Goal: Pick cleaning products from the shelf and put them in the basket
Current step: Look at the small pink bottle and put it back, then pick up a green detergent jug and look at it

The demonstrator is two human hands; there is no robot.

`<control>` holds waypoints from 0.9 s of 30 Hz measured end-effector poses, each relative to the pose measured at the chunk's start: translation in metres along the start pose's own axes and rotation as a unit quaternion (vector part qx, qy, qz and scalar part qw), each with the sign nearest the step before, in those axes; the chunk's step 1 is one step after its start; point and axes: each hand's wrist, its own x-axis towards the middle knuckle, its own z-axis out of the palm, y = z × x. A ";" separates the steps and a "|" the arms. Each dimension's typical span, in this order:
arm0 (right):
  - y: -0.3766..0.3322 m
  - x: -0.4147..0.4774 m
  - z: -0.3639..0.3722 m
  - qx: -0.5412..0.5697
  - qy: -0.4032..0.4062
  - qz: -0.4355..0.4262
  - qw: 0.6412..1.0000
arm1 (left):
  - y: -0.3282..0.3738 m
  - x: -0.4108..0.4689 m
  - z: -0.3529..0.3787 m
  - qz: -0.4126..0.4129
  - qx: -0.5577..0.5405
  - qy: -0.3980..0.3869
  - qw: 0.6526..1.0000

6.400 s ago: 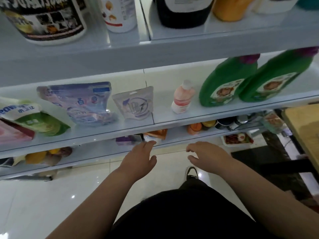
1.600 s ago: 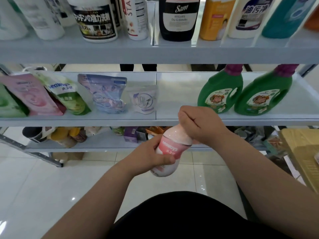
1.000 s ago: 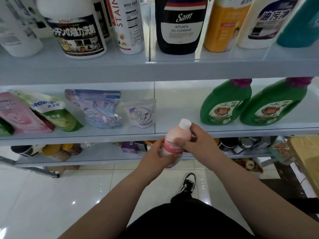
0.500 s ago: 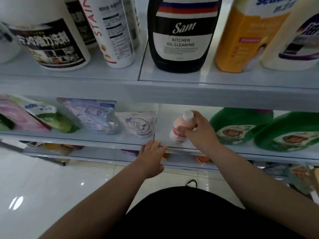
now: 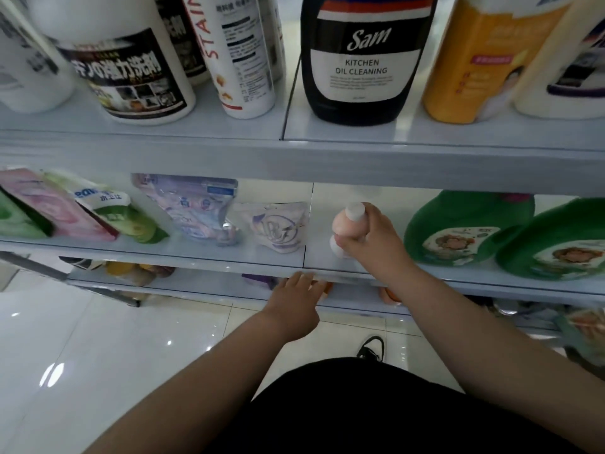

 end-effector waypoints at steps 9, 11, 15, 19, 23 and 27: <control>0.049 -0.118 -0.017 -0.277 -0.143 0.034 0.950 | 0.022 -0.027 0.015 0.040 -0.082 0.018 0.996; 0.058 -0.144 -0.027 -0.319 -0.170 0.048 0.931 | 0.034 -0.027 0.022 0.058 -0.105 0.026 0.992; 0.079 -0.178 -0.054 -0.320 -0.155 0.094 0.930 | 0.067 -0.023 0.025 0.079 -0.142 0.026 0.986; 0.106 -0.185 -0.084 -0.312 -0.134 0.079 0.937 | 0.103 -0.001 0.003 0.065 -0.212 0.049 0.974; 0.127 -0.173 -0.119 -0.313 -0.142 0.044 0.938 | 0.144 0.033 -0.035 0.021 -0.297 0.126 0.946; 0.143 -0.164 -0.154 -0.316 -0.160 -0.002 0.935 | 0.174 0.076 -0.072 -0.036 -0.338 0.206 0.918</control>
